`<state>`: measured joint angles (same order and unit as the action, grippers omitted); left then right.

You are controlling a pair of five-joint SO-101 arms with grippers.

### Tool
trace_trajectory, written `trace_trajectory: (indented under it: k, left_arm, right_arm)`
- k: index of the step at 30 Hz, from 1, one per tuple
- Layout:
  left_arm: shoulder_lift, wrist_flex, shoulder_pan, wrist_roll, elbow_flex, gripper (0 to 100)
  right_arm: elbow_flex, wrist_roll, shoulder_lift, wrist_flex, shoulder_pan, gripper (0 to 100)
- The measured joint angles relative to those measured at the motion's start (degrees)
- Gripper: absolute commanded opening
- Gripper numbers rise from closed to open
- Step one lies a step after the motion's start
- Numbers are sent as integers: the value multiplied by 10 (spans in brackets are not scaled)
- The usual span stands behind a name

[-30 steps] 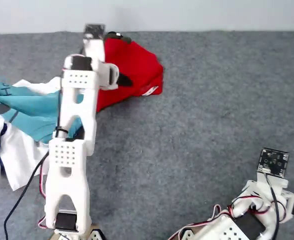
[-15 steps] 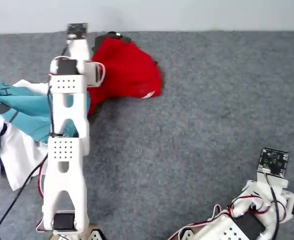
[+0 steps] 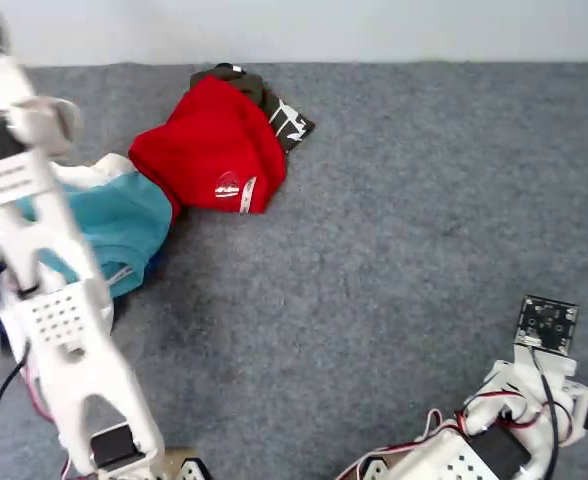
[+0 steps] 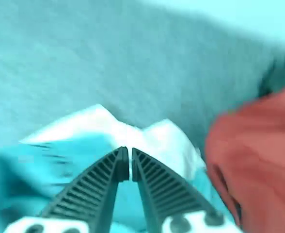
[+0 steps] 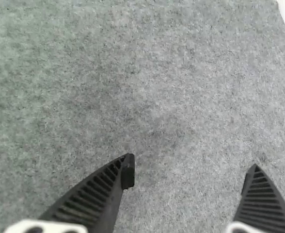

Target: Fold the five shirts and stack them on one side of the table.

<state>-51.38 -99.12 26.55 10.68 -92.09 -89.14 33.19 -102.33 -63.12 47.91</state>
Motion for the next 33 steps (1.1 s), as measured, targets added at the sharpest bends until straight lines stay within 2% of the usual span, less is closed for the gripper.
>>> trace_trajectory:
  k: [3, 6, 9, 12, 15, 17, 20, 25, 31, 33]
  left_arm:
    - [102, -3, 31, 0, 0, 13]
    - [168, -3, 18, 1, 10, 31]
    - [181, -3, -29, 0, 84, 126]
    - [171, -3, -99, 0, 215, 219]
    - [139, 19, -174, 0, 327, 229]
    - [107, 58, -199, 0, 367, 231]
    - [59, 114, -199, 0, 378, 231]
    - [-17, 149, -202, 0, 379, 231]
    - [-100, 193, -176, 5, 335, 225]
    - [-123, 196, -174, 24, 307, 179]
  right_arm:
    - [0, 0, 0, 0, 0, 357]
    - [0, 0, 0, 0, 0, 357]
    - [0, 0, 0, 0, 0, 357]
    - [0, 0, 0, 0, 0, 357]
    - [0, 0, 0, 0, 0, 357]
    - [0, 0, 0, 0, 0, 357]
    - [0, 0, 0, 0, 0, 357]
    - [0, 0, 0, 0, 0, 357]
    - [0, 0, 0, 0, 0, 357]
    - [0, 0, 0, 0, 0, 357]
